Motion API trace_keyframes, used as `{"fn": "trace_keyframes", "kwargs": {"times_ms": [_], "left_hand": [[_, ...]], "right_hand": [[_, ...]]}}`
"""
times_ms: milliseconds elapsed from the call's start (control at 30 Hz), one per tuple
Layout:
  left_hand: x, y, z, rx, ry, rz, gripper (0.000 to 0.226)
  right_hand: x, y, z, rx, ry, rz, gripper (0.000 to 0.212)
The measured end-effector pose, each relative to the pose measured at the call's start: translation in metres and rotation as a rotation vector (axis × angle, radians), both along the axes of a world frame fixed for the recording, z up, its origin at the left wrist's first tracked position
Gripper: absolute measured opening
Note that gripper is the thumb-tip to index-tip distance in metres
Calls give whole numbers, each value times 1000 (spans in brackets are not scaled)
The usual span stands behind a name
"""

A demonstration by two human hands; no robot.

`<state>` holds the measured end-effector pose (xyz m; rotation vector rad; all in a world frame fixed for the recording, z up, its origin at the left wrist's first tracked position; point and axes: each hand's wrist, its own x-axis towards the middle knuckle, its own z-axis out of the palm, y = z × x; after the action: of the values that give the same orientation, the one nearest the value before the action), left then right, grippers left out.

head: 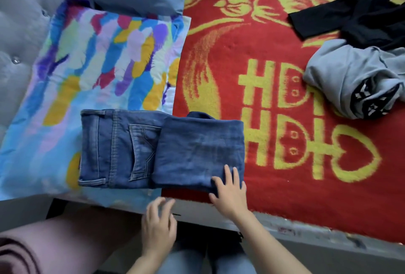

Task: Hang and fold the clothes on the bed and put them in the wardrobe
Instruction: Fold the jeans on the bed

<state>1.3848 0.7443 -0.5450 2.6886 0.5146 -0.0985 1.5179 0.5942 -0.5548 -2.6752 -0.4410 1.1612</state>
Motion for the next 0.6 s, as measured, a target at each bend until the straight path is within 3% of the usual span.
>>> {"fn": "trace_keyframes", "kwargs": {"times_ms": [100,167,200,300,400,533,600], "left_hand": [[27,15,-2,50,152,94,49],[46,26,-6,32,330,105,70],[52,31,-11,-10,396,98,76],[58,38,-19,-53,514,41,82],[52,36,-21,-111,525,8,89],[54,17,-20,-234,545,-6,99],[64,0,-18,-292,537,-45,101]], "right_hand": [[2,-17,-6,54,-79,-67,46],[9,-19,-6,89,-160,-387,55],[13,-19,-6,134,-119,-609,63],[22,-23,-11,444,276,-1227,83],[28,-31,-5,457,378,-1263,65],[49,-37,28,510,248,-1256,9],[65,-46,55,566,109,-1224,10]]}}
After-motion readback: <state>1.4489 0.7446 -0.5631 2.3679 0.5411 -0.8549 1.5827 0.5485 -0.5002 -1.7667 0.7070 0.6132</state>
